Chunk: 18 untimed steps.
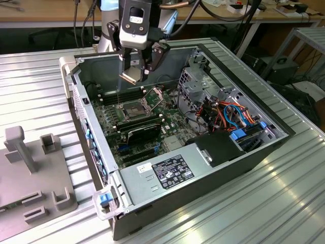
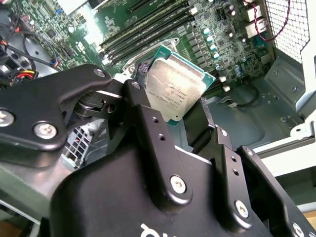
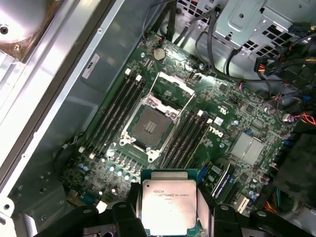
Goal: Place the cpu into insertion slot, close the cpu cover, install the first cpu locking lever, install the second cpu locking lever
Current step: 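Place the cpu into insertion slot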
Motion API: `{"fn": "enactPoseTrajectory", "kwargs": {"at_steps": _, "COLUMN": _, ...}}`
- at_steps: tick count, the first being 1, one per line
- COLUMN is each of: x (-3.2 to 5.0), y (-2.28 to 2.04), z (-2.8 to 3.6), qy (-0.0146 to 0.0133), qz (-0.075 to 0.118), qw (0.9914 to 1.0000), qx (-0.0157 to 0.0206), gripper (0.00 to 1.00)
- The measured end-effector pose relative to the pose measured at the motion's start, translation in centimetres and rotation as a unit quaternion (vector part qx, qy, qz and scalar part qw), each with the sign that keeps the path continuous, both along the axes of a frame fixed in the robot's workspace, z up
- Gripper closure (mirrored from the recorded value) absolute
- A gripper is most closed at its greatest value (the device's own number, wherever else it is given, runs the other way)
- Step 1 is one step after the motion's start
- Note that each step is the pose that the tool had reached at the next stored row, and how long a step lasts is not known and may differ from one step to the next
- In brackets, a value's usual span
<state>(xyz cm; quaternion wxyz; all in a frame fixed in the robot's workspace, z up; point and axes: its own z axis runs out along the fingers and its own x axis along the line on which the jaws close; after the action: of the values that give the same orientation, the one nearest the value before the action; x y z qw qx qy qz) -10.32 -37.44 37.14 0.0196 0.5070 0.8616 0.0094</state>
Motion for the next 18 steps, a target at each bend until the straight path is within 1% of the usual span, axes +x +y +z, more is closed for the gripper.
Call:
{"fn": "enactPoseTrajectory", "kwargs": {"at_steps": 1, "x": 0.0, "y": 0.0, "z": 0.0, "qy": 0.0, "qz": -0.007, "qw": 0.99998, "qx": 0.0, "gripper": 0.45}}
{"fn": "enactPoseTrajectory", "kwargs": {"at_steps": 2, "x": 0.0, "y": 0.0, "z": -0.02, "qy": 0.0, "qz": -0.021, "qw": 0.99977, "qx": 0.0, "gripper": 0.45}}
{"fn": "enactPoseTrajectory", "kwargs": {"at_steps": 3, "x": 0.0, "y": 0.0, "z": -0.02, "qy": 0.0, "qz": -0.031, "qw": 0.99952, "qx": 0.0, "gripper": 0.45}}
{"fn": "enactPoseTrajectory", "kwargs": {"at_steps": 4, "x": 0.0, "y": 0.0, "z": -0.02, "qy": 0.0, "qz": -0.036, "qw": 0.99936, "qx": 0.0, "gripper": 0.45}}
{"fn": "enactPoseTrajectory", "kwargs": {"at_steps": 18, "x": 0.0, "y": 0.0, "z": -0.02, "qy": 0.0, "qz": -0.038, "qw": 0.99927, "qx": 0.0, "gripper": 0.45}}
